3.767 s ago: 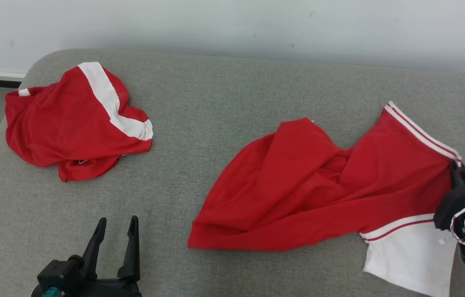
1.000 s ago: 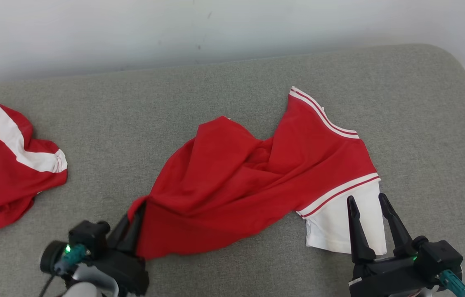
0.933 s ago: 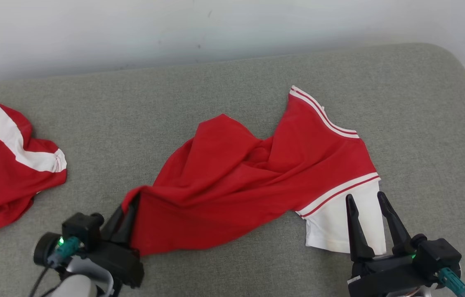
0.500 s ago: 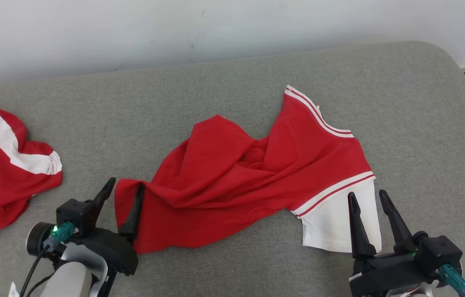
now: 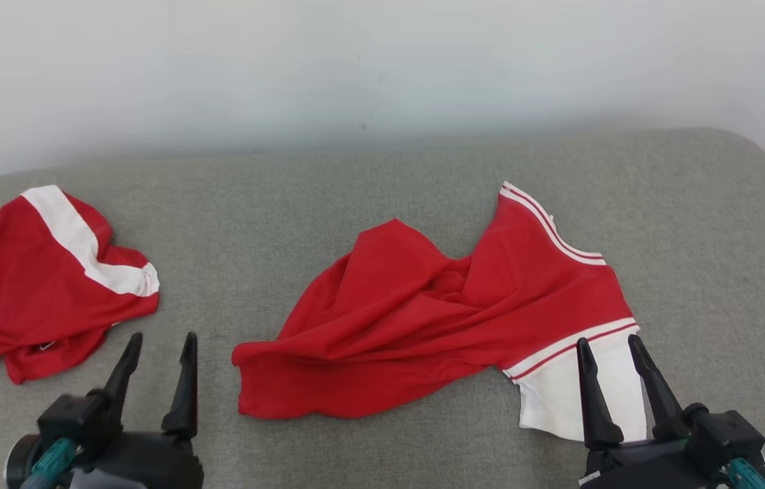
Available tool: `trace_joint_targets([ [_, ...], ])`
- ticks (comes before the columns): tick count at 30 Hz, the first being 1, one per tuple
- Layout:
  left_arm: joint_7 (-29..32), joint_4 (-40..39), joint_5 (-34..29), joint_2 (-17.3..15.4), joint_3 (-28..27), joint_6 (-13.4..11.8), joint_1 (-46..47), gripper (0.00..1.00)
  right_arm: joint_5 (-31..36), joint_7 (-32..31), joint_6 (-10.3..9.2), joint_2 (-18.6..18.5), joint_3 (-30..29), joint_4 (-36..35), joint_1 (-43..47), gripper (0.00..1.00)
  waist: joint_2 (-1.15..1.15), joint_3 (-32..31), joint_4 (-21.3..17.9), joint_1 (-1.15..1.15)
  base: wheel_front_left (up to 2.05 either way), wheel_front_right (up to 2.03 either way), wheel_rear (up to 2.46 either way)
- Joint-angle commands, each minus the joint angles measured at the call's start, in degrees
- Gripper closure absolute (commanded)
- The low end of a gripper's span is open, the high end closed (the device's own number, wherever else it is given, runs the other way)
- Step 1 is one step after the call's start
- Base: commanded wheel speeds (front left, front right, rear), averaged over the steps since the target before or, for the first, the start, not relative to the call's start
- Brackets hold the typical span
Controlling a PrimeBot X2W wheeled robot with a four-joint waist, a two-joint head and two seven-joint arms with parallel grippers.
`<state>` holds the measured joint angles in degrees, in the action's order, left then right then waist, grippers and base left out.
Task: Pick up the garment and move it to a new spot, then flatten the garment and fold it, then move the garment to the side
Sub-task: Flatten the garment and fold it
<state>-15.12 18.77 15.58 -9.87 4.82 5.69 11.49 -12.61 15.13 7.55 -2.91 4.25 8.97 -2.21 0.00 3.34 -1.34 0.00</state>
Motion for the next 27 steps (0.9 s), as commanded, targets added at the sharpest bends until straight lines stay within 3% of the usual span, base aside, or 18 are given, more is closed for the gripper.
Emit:
trace_joint_targets([
  [1, 0.0, -1.0, -0.8, 0.1, -0.8, -0.2, -1.4, 0.0, 0.5, 0.0, -0.13, 0.0, -0.2, -0.1, 0.8, 0.0, 0.0, -1.9, 1.5, 0.0, 0.0, 0.0, 0.0],
  [13, 0.0, -10.3, -3.7, 3.1, -7.3, -1.7, -14.2, 0.0, 1.4, 0.0, -0.13, -1.1, -2.5, -0.5, 5.9, 0.0, 0.0, -4.5, 2.7, 0.0, 0.0, 0.0, 0.0],
  [27, 0.0, -9.7, -4.1, 4.6, -8.7, -0.7, -15.0, 0.0, 2.2, -0.7, -0.13, -1.5, 1.1, -1.9, 7.5, 0.0, 0.0, -4.2, 2.6, 0.0, 0.0, 0.0, 0.0],
])
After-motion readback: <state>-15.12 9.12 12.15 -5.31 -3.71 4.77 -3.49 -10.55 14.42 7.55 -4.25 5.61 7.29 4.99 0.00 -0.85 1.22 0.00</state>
